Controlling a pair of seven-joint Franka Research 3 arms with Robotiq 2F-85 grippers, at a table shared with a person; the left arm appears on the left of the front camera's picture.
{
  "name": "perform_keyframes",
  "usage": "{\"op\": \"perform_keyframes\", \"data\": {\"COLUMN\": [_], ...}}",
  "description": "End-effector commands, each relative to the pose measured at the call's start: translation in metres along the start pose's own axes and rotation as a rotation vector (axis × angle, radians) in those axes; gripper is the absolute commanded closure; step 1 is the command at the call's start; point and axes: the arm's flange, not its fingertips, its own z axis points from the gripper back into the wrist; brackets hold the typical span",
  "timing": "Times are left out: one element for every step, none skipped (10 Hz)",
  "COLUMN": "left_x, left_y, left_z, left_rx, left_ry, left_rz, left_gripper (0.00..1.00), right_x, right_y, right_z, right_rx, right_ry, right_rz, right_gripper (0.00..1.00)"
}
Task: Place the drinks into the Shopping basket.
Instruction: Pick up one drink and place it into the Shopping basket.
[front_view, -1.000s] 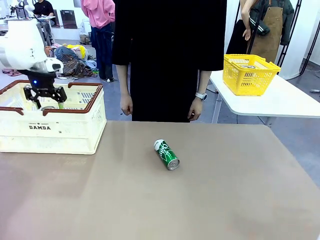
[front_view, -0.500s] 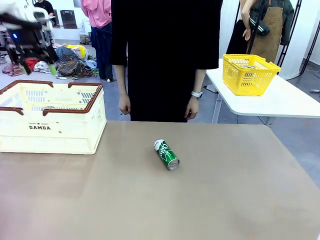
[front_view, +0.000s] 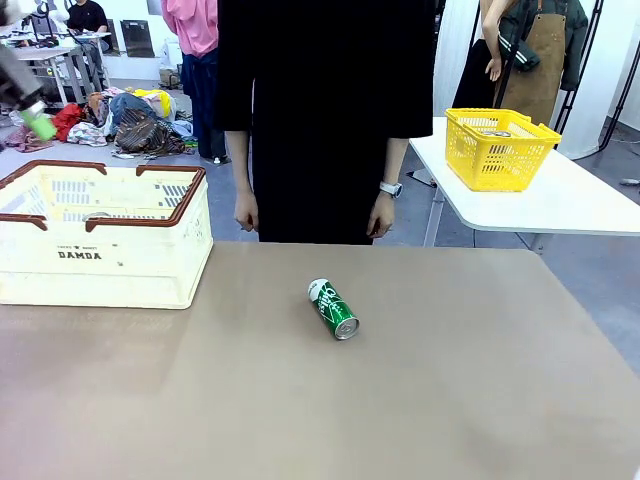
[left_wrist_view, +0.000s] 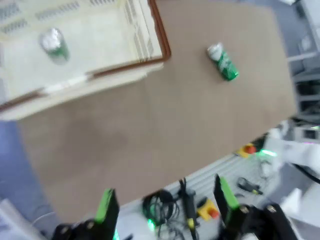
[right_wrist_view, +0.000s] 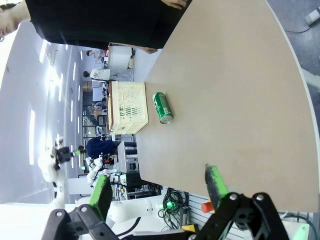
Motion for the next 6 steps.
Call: {"op": "perform_keyframes", "data": {"left_x": [-0.087, -0.099, -0.102, -0.101, -0.096, -0.090], "left_y": [-0.008, 0.004, 0.023, 0.047, 0.073, 0.098], "left_z": [-0.029, -0.030, -0.026, -0.021, -0.019, -0.019], "left_rx": [-0.057, -0.114, -0.165, -0.251, -0.324, -0.400], "left_ry": [-0.125, -0.120, -0.133, -0.154, -0.165, -0.167], "left_rz": [0.022, 0.039, 0.082, 0.114, 0.132, 0.144], "left_gripper": [0.00, 0.00, 0.00, 0.00, 0.00, 0.00], "right_x": [0.002, 0.002, 0.002, 0.002, 0.002, 0.002], "right_y": [0.002, 0.002, 0.002, 0.002, 0.002, 0.002], "right_z": [0.000, 0.000, 0.000, 0.000, 0.000, 0.000], "right_rx": [0.025, 0.025, 0.025, 0.025, 0.025, 0.025], "right_ry": [-0.018, -0.018, -0.018, -0.018, -0.018, -0.018], "right_rz": [0.024, 0.024, 0.024, 0.024, 0.024, 0.024], "right_gripper": [0.00, 0.00, 0.00, 0.00, 0.00, 0.00]}}
